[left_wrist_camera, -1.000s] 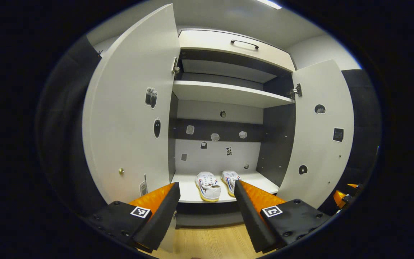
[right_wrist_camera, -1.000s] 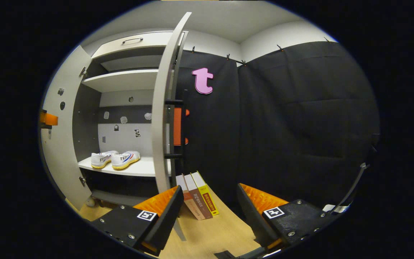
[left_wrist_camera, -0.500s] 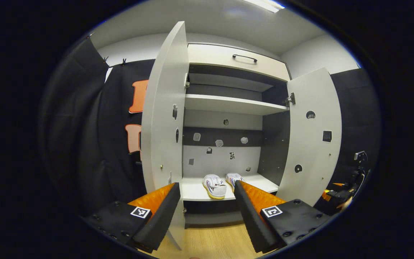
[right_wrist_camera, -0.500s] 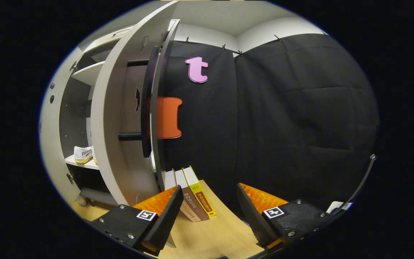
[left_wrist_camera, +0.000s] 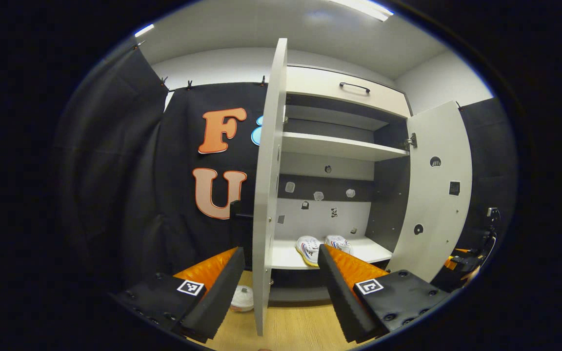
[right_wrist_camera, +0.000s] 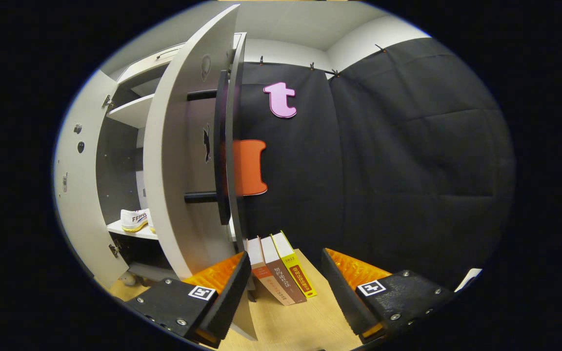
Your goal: Grab one shoe with the right hand and put it into the shoe cabinet, grab the other shoe with the left hand and put it into the shoe cabinet; then close the right door with the right hand and the left door with the left hand.
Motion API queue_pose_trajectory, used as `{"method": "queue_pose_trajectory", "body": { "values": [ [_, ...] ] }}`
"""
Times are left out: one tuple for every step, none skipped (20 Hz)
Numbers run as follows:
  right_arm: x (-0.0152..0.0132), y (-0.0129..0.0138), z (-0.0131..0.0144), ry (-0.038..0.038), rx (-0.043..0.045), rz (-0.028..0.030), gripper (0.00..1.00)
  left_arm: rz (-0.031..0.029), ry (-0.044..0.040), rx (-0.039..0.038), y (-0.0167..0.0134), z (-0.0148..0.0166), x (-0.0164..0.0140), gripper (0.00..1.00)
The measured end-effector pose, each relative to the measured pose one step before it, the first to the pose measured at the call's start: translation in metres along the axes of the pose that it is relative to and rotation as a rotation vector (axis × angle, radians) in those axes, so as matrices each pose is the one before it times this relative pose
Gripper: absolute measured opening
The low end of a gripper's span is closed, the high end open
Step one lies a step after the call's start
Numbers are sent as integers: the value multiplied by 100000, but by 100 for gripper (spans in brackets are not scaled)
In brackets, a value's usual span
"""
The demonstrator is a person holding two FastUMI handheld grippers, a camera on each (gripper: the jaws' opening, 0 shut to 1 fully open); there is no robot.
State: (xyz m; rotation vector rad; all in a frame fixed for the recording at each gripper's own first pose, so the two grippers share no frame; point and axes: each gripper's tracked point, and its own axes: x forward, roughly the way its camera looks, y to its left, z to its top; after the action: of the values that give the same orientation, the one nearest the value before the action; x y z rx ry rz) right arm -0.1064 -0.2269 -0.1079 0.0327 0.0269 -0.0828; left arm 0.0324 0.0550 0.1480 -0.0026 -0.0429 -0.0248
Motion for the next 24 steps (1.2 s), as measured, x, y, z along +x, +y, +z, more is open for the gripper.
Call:
{"method": "queue_pose_trajectory", "body": {
  "values": [
    [-61,244,136,-124,-989,195,89,878,-193,-278,493,-1,-151,97],
    [-185,363,-80,120,-315,598,99,656,-200,-300,470,30,-45,97],
    [-85,608,-98,387,619,1025,89,525,-178,-228,396,17,-86,99],
    [26,824,-89,186,1215,1859,89,439,-129,-205,384,28,-43,97],
    [-45,1052,-89,4,1303,2170,89,443,-111,-151,346,36,-43,97],
    [29,914,-43,119,700,1808,89,567,-21,-51,-65,10,140,97],
    [9,1016,-10,55,5,1565,89,474,-54,-71,77,-14,47,97],
    [114,1043,-28,-2,-209,1895,89,458,-225,-81,184,-72,-5,97],
    [96,1279,-87,176,-95,2341,89,416,-184,-167,151,-18,56,97],
    [271,1306,41,207,135,2921,89,495,-4,-2,192,1,-93,97],
    [356,1464,-89,188,146,3081,89,683,171,-11,630,-137,-47,97],
    [483,1204,-97,171,-14,2619,89,601,141,-157,1323,-50,-520,97],
    [501,1034,-86,213,-251,1655,89,482,157,-411,499,-153,-181,97],
    [486,1098,-2,1,-440,1573,89,224,179,-540,198,-20,-58,97],
    [487,947,8,115,-206,1373,89,364,84,-410,393,-14,-81,99],
    [461,919,59,-204,-47,1827,89,578,-108,-17,370,-63,-100,97],
    [606,1016,44,-198,469,2250,89,914,-228,243,503,38,-97,97],
    [765,1155,138,-482,726,2361,89,898,-252,218,494,-35,-92,99],
    [882,1143,149,-241,390,1688,91,631,-127,-50,476,63,-35,97],
    [1065,747,-63,-84,-899,178,99,403,87,-87,239,-96,82,99],
    [964,585,-87,445,-1378,-47,91,425,163,-83,366,-14,107,99],
    [722,552,89,358,-658,720,91,524,221,-39,398,5,217,99],
    [453,581,138,300,-103,760,91,631,303,10,365,-26,166,99],
    [290,675,-21,348,68,521,91,646,208,32,458,-80,4,99]
  ]
}}
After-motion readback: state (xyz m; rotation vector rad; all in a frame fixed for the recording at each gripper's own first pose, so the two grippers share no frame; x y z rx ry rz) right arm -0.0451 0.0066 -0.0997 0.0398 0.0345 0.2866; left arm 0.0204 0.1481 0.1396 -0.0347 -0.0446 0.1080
